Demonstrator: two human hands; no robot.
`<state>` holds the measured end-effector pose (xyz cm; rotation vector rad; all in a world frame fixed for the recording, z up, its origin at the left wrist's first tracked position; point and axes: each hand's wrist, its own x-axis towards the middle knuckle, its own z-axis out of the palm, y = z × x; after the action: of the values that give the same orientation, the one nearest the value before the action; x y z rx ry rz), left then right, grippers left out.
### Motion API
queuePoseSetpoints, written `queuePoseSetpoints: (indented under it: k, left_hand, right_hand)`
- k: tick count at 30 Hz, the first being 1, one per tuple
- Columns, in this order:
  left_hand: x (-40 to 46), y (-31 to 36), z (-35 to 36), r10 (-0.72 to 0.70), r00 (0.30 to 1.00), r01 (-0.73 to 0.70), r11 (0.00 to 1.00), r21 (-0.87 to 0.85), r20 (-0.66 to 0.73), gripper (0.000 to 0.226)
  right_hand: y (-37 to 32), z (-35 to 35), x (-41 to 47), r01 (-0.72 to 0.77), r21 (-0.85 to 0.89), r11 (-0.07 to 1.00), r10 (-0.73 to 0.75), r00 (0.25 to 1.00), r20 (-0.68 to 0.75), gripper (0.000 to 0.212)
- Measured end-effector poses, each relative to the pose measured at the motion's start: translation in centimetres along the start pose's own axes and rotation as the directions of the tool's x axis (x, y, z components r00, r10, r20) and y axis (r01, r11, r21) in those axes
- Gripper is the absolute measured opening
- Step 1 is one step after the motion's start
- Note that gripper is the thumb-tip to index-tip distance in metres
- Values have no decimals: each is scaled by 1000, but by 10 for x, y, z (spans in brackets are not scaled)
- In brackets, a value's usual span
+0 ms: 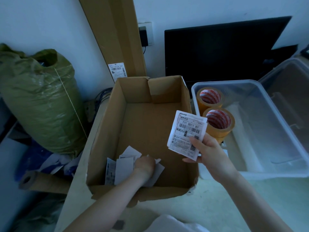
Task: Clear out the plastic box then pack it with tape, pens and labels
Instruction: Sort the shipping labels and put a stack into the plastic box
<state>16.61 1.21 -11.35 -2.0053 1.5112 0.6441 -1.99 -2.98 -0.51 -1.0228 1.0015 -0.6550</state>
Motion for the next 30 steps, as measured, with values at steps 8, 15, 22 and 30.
queuePoseSetpoints:
  k: [8, 15, 22, 30]
  left_hand:
    - [-28, -56, -39, -107, 993, 15, 562, -827, -54, 33]
    - [-84, -61, -76, -119, 951, -272, 122, -955, -286, 18]
    - [-100, -41, -88, -157, 858, -443, 255, -859, -489, 22]
    - [-96, -26, -88, -159, 826, -467, 344, -815, -541, 18]
  right_hand:
    - [-1, 0, 0, 59, -64, 996, -60, 998, -19, 26]
    - [5, 8, 3, 85, -174, 981, -89, 996, -12, 26]
    - [6, 12, 2, 55, -188, 981, -42, 997, 70, 25]
    - [6, 16, -2, -39, -41, 998, 44, 991, 126, 20]
